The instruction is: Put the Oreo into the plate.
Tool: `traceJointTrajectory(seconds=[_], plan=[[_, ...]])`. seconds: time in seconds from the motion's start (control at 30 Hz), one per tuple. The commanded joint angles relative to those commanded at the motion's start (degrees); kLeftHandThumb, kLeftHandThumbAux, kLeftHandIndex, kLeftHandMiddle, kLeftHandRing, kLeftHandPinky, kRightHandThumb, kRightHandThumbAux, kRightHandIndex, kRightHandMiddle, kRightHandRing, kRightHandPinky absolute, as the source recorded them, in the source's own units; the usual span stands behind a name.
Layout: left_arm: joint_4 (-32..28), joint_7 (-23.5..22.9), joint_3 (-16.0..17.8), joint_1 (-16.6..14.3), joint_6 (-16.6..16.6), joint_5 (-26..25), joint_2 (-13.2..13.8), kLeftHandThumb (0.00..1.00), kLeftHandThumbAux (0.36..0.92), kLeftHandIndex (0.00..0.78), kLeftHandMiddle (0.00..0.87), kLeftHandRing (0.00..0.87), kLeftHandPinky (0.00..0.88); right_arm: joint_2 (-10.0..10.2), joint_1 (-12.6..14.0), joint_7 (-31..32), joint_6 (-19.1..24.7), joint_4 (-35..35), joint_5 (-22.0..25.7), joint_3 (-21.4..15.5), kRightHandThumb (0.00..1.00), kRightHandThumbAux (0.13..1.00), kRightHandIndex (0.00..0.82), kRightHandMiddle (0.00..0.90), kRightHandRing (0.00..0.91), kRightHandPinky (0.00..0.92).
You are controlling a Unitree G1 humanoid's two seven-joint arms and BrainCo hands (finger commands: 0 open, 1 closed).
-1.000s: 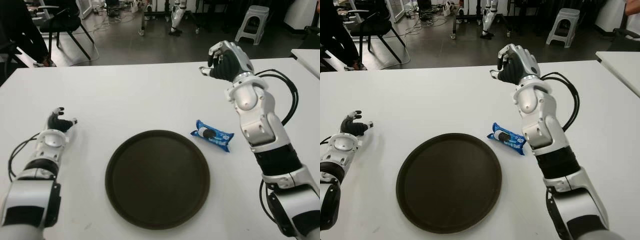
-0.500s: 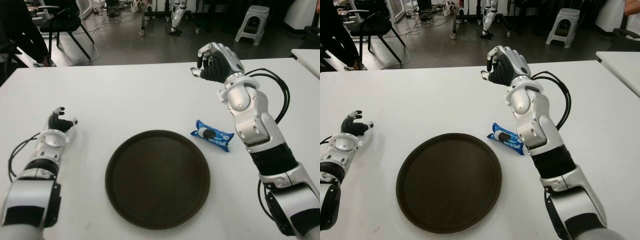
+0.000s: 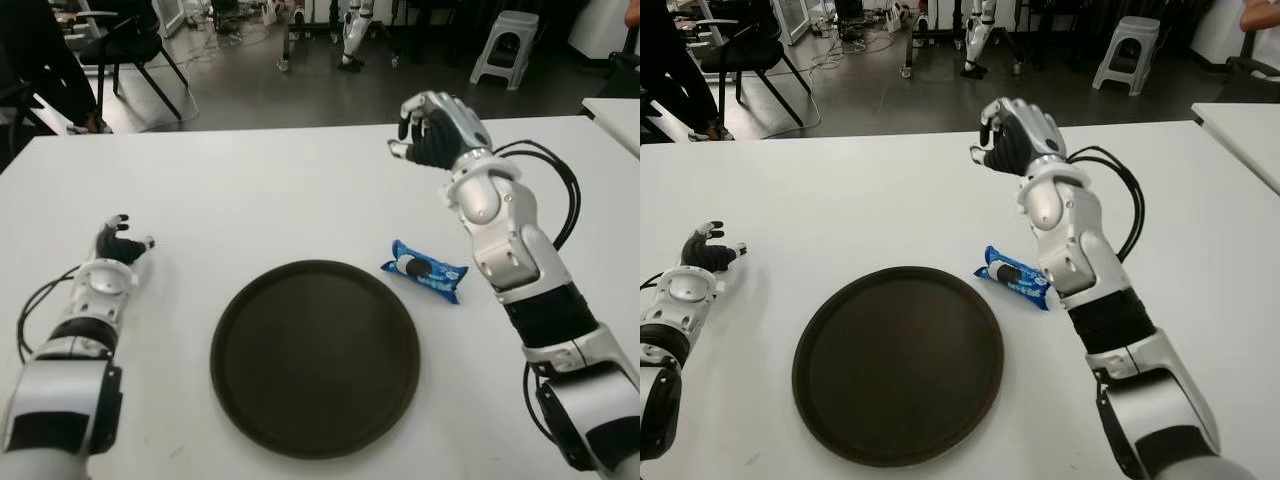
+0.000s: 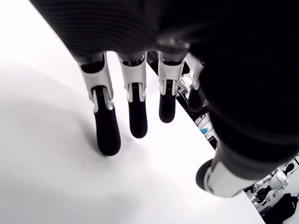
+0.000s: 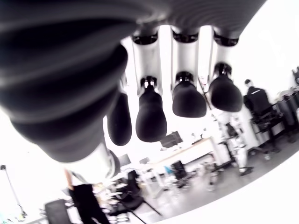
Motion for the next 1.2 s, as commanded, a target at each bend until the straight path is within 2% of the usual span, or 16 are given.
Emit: traceJointTrajectory(seconds=[0.03, 0.1, 0.2, 0.27, 0.3, 0.37, 0.4, 0.43, 0.47, 0.57, 0.8, 0.97, 1.2], plan=[[0.01, -0.01, -0.07, 0.03, -0.01, 0.09, 0.04, 0.219, 0.749, 0.049, 0.145, 0.174, 0.191, -0.14, 0.28, -0.1, 0.16, 0.03, -0.24, 0.08, 0.595, 0.745, 0.492, 0.753, 0.761, 0.756], [0.05, -0.17, -0.05, 0.05, 0.04, 0.1, 0.1, 0.212, 0.75, 0.049, 0.146, 0.177, 0.194, -0.37, 0.51, -0.35, 0.45, 0.38, -0.75, 0.23, 0.644, 0.735, 0.462, 0.726, 0.736, 0.729], [0.09, -0.34, 0.1, -0.03, 0.21, -0.04, 0.1, 0.204, 0.75, 0.048, 0.146, 0.181, 0.199, -0.64, 0.49, -0.4, 1.08, 0.77, -1.57, 0.52, 0.676, 0.728, 0.439, 0.683, 0.696, 0.688], [0.09, -0.39, 0.15, -0.07, 0.29, -0.09, 0.1, 0.208, 0.751, 0.048, 0.148, 0.186, 0.207, -0.86, 0.54, -0.44, 1.38, 1.02, -2.0, 0.67, 0.677, 0.728, 0.424, 0.568, 0.587, 0.583], [0.07, -0.29, 0.09, -0.05, 0.19, -0.01, 0.09, 0.209, 0.751, 0.048, 0.149, 0.186, 0.208, -1.18, 0.74, -0.6, 1.37, 1.32, -2.27, 0.75, 0.677, 0.728, 0.422, 0.552, 0.572, 0.568], [0.05, -0.16, 0.01, -0.02, 0.06, 0.09, 0.07, 0.221, 0.754, 0.047, 0.151, 0.188, 0.213, -1.52, 0.97, -0.81, 1.36, 1.65, -2.57, 0.84, 0.668, 0.731, 0.407, 0.405, 0.43, 0.44], [0.04, -0.05, 0.0, 0.0, 0.01, 0.11, 0.05, 0.223, 0.754, 0.047, 0.152, 0.189, 0.214, -1.75, 1.16, -0.92, 1.42, 1.81, -2.96, 1.02, 0.667, 0.732, 0.405, 0.384, 0.411, 0.422], [0.03, 0.02, 0.03, -0.01, 0.07, 0.08, 0.03, 0.22, 0.756, 0.046, 0.151, 0.189, 0.215, -1.96, 1.29, -0.96, 1.66, 1.94, -3.5, 1.33, 0.512, 0.704, 0.301, 0.325, 0.349, 0.364], [0.03, 0.07, 0.05, -0.02, 0.12, 0.06, 0.01, 0.218, 0.757, 0.046, 0.151, 0.189, 0.215, -2.11, 1.38, -1.0, 1.84, 2.03, -3.87, 1.58, 0.397, 0.684, 0.222, 0.272, 0.293, 0.308], [0.04, -0.03, 0.13, -0.03, 0.19, -0.04, 0.0, 0.212, 0.759, 0.047, 0.151, 0.192, 0.219, -2.47, 1.41, -1.03, 2.54, 2.4, -4.98, 2.28, 0.245, 0.652, 0.109, 0.185, 0.198, 0.199], [0.07, -0.76, 0.62, 0.09, -0.14, -0.53, 0.09, 0.234, 0.756, 0.055, 0.158, 0.193, 0.226, -3.71, 1.36, -0.22, 3.89, 3.8, -7.57, 3.91, 0.148, 0.621, 0.012, 0.078, 0.076, 0.074], [0.09, -0.89, 0.44, 0.11, -0.25, -0.3, 0.14, 0.237, 0.756, 0.044, 0.152, 0.193, 0.232, -4.82, 1.74, 0.81, 3.95, 3.52, -8.15, 4.73, 0.141, 0.624, 0.002, 0.039, 0.032, 0.039], [0.1, -0.44, 0.18, 0.27, -0.61, 0.01, 0.15, 0.233, 0.753, 0.044, 0.15, 0.197, 0.244, -5.37, 2.23, 2.96, 4.28, 2.92, -7.7, 4.9, 0.138, 0.634, 0.0, 0.014, 0.006, 0.014]])
